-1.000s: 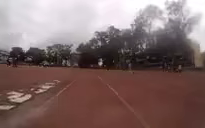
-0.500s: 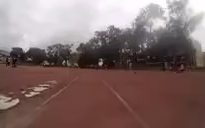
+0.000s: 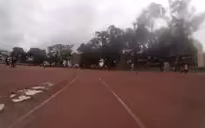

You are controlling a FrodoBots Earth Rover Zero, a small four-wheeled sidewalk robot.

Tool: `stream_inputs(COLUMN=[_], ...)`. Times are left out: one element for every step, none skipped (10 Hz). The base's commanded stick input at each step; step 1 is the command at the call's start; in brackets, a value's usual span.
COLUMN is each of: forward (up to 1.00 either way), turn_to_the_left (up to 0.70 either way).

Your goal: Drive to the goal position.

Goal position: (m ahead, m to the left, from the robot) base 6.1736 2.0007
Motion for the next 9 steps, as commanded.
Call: stream_inputs(forward=[0.7, 0.7, 0.7, 0.7, 0.7, 0.7, 0.7, 0.7, 0.7], turn_to_the_left=[0.0, 0.0, 0.0, 0.0, 0.0, 0.0, 0.0, 0.0, 0.01])
